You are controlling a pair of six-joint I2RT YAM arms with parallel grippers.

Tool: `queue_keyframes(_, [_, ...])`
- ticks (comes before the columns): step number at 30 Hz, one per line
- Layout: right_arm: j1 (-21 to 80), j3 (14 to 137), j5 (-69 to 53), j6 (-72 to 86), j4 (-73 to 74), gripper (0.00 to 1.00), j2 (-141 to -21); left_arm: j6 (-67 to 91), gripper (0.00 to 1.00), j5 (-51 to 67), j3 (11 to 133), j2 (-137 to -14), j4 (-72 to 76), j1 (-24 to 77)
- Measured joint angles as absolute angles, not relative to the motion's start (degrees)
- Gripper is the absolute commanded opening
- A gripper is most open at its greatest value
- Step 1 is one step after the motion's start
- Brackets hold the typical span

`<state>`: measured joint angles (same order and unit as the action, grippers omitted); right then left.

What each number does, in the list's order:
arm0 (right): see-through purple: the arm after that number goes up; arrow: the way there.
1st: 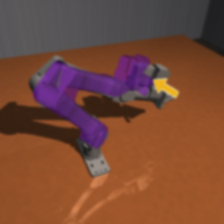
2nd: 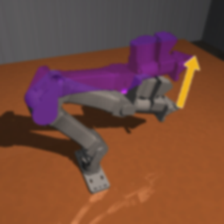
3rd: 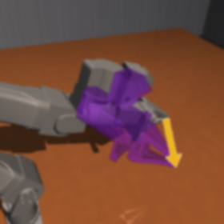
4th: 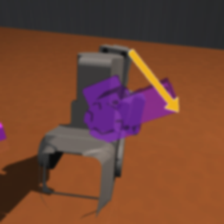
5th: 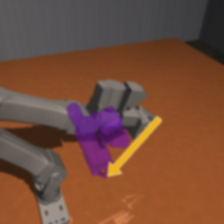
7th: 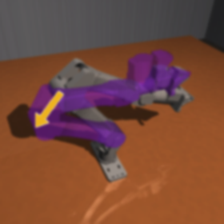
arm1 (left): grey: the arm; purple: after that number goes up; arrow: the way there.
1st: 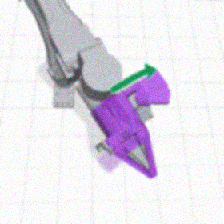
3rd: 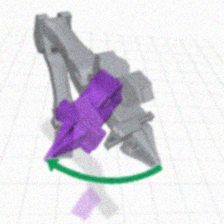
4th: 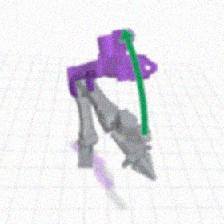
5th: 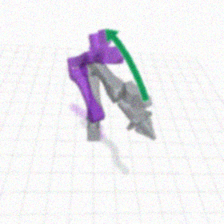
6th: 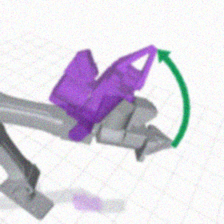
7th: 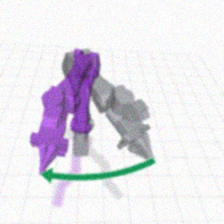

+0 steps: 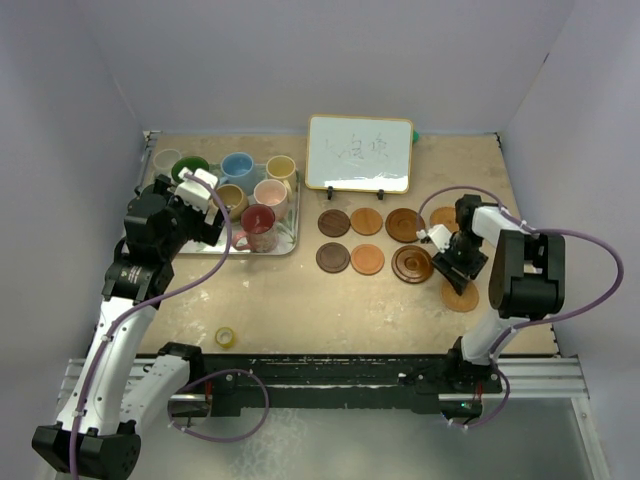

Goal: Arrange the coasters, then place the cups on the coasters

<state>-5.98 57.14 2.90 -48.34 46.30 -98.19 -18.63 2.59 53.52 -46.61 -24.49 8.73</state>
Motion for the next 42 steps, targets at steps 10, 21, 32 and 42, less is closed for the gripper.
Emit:
queue_keyframes(10, [-6.76,63.90,4.38,-44.64,35.38,0.63,-100.79,-19.07,0.96,2.81,53.52,-46.72,-24.49,8.73])
queue_keyframes(21, [-6.90,64.95,1.96,-43.94,33.98,0.63,-101.41,-19.07,0.96,2.83,53.52,-46.83,-24.51,8.73])
queue_keyframes(32, [-7.16,64.95,1.21,-42.92,34.00,0.63,-101.41,-19.09,0.96,3.22,53.52,-46.81,-24.82,8.73])
queue_keyframes(42, [-7.16,65.25,-1.89,-41.06,34.00,0.63,-101.41,-19.09,0.96,3.25,53.52,-46.78,-24.93,8.73])
